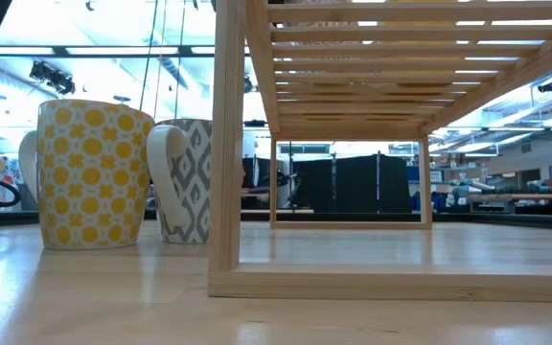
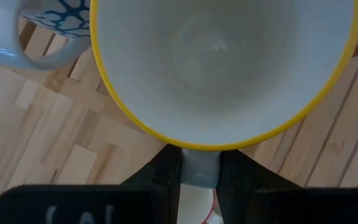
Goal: Place coffee mugs
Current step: Put the orange patterned mug on the shelf
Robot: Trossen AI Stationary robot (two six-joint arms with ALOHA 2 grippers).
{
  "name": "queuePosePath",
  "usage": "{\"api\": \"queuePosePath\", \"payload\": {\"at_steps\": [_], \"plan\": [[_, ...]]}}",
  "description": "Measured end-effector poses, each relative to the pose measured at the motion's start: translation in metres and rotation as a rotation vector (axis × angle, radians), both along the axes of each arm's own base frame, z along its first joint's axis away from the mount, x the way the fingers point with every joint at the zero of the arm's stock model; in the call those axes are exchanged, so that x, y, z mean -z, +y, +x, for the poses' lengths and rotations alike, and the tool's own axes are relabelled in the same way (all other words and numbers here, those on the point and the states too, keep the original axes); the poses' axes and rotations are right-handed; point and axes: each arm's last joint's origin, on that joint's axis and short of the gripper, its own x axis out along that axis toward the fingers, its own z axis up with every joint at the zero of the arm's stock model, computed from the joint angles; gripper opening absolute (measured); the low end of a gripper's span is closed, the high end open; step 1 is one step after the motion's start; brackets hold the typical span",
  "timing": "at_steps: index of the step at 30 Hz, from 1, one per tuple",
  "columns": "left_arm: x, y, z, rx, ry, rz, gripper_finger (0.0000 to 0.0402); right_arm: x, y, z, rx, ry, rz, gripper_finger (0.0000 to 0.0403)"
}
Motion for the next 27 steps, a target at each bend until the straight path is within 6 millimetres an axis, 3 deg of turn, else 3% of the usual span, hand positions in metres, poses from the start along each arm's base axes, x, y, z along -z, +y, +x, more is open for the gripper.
{"api": "queuePosePath", "payload": {"at_steps": [27], "plan": [[0.0001,0.0032,0.0019,-0.015,-0.012,-0.005,0.0083,0.0,0.0,0.0,0.0,0.0,0.0,0.0101]]}}
